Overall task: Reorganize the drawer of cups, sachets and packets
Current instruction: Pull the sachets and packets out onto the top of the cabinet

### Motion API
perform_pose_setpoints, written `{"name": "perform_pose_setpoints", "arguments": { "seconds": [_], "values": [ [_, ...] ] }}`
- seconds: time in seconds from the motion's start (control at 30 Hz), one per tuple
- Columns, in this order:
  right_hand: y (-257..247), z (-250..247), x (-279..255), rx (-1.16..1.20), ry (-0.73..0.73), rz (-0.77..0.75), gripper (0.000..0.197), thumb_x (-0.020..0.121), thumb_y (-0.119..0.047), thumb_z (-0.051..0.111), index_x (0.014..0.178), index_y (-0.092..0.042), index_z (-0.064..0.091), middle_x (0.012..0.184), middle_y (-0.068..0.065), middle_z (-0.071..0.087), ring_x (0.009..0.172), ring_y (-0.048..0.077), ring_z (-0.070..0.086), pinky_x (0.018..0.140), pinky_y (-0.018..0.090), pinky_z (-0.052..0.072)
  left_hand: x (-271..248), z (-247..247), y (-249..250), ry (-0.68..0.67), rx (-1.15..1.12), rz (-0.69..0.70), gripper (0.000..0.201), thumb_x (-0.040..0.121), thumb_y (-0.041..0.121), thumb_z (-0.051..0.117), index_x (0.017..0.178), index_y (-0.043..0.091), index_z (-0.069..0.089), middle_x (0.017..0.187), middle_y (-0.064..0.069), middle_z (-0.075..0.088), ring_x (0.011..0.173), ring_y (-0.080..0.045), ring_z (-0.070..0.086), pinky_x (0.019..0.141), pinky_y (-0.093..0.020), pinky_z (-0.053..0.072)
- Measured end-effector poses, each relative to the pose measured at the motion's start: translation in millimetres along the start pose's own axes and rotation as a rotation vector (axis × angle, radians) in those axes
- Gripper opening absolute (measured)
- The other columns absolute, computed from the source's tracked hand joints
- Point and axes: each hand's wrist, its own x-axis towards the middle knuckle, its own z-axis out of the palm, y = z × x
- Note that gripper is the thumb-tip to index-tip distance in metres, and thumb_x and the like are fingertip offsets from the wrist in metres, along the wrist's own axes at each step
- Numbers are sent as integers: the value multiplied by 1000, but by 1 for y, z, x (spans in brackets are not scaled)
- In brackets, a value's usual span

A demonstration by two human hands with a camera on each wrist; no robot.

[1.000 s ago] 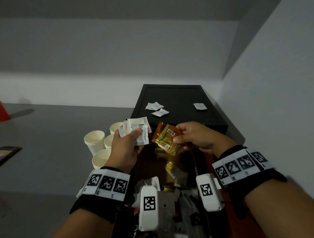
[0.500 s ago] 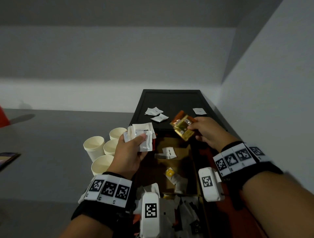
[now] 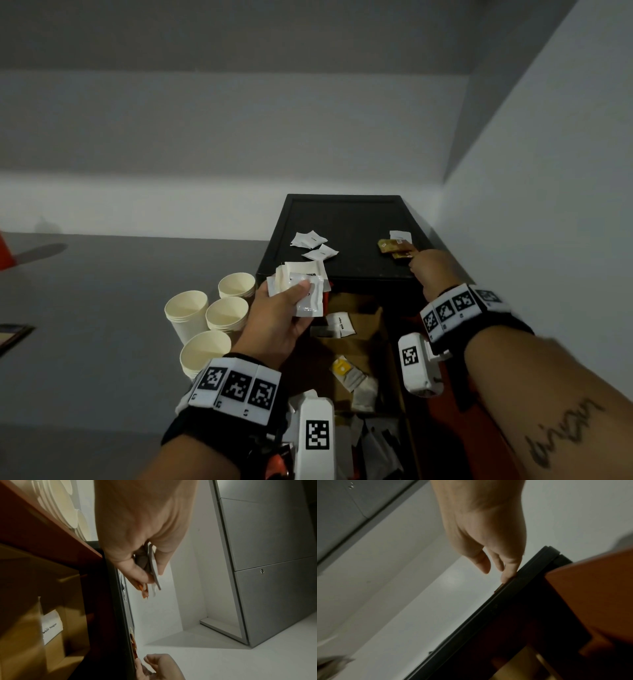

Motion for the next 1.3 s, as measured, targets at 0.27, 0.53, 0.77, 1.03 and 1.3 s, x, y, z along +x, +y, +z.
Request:
{"name": "perform_pose_setpoints", "arguments": {
  "seconds": [0.27,0.53,0.77,1.03,1.3],
  "values": [
    [-16,23,-100,250,-662,-400,48,87,-30,63,131,-32,44,104,-11,54,96,8,55,75,26,50,-3,7,-4,-54,-7,-1,41,89,4,58,127,13,50,109,-10,66,92,-23,66,61,-29,58],
    [-13,29,-117,285,-506,-626,44,78,-1,70,112,-26,59,97,-17,58,89,7,62,71,25,57,-15,9,7,-170,-141,-98,28,93,29,51,112,10,59,89,-10,71,72,-19,70,60,-28,58],
    [-13,20,-121,286,-528,-577,45,84,2,62,122,-22,58,96,-12,61,85,12,65,62,22,57,-18,12,10,-84,-40,-57,19,94,12,51,113,13,54,89,-10,67,68,-19,67,45,-21,52],
    [-15,18,-116,336,-460,-506,18,90,-2,55,84,-19,57,98,1,58,85,13,62,61,21,57,-22,13,12,-24,-24,-58,9,94,11,52,99,19,53,99,-13,62,81,-23,65,46,-20,54],
    [-14,12,-83,429,-196,-269,15,91,-1,53,94,-15,59,95,4,58,71,9,55,61,20,51,-18,8,12,11,-18,-75,19,93,11,54,111,15,52,113,-16,59,86,-26,62,46,-22,54]
  ]
}}
